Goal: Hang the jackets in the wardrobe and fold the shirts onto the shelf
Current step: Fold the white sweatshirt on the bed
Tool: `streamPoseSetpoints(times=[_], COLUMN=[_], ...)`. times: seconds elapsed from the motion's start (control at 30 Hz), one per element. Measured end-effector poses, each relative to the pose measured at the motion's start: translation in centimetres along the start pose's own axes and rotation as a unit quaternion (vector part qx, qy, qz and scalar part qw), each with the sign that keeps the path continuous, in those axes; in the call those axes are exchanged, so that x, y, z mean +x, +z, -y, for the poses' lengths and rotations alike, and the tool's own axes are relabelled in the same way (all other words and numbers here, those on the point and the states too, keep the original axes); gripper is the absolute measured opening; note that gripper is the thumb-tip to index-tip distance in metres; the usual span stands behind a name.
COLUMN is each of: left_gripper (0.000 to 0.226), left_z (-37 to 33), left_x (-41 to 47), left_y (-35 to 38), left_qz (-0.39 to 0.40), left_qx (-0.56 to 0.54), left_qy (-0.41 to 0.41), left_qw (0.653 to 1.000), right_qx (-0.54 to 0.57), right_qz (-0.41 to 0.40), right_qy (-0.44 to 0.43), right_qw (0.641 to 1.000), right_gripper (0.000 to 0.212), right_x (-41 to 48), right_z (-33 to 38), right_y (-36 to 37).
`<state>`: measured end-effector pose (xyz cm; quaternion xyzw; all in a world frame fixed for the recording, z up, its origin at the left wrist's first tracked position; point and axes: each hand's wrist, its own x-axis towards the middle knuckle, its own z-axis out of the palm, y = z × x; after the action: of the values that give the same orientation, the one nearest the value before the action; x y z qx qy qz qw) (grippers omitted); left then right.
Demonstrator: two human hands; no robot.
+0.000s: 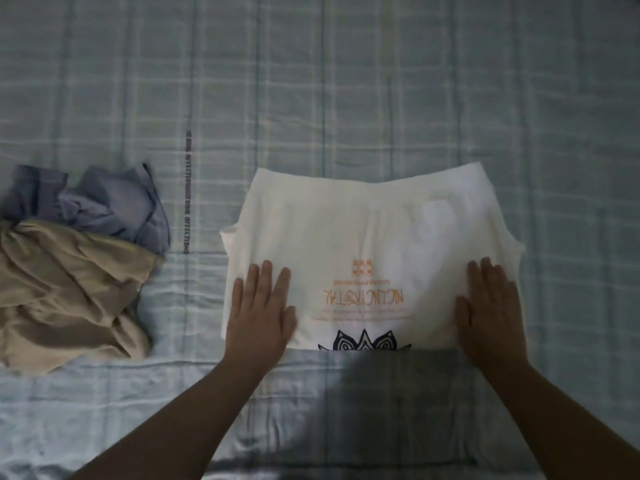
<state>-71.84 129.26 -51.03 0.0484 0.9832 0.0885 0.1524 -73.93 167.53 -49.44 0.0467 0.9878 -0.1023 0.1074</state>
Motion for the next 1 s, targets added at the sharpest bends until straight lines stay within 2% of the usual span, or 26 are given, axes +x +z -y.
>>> streamPoseSetpoints(times=[0.07,0.37,0.6,0.77,0.9,1.0], left_gripper=[0.063,0.064,0.065,0.062,0.056,0.045], left_z=[0.4,1.9,1.4,-1.1,-5.6,-10.6], left_x=[-0.5,-1.6,-1.4,-1.2,0.6,3.1], left_y=[0.8,4.0,2.6,0.2,-1.0,-1.3], left_qz=[0.000,-0.051,-0.013,-0.014,-0.052,-0.087], left_qx=[0.020,0.028,0.017,-0.007,-0.045,-0.079], left_qy=[0.004,0.005,-0.014,-0.025,0.027,0.103], left_qw=[1.000,0.998,1.000,1.000,0.997,0.988], right_qx=[-0.024,0.025,0.032,0.105,0.158,0.241], right_qz=[0.004,-0.054,-0.070,-0.079,-0.108,-0.142], right_qy=[0.008,-0.004,-0.014,-0.025,-0.018,0.068], right_qw=[1.000,0.998,0.997,0.991,0.981,0.958], right_gripper=[0.066,0.066,0.065,0.060,0.053,0.052], right_x=[-0.8,-1.6,-1.3,-1.1,-2.0,-2.1], right_z=[-0.8,-3.5,-3.6,-4.2,-4.0,-3.8], right_y=[0.5,4.3,4.1,2.8,1.8,1.6])
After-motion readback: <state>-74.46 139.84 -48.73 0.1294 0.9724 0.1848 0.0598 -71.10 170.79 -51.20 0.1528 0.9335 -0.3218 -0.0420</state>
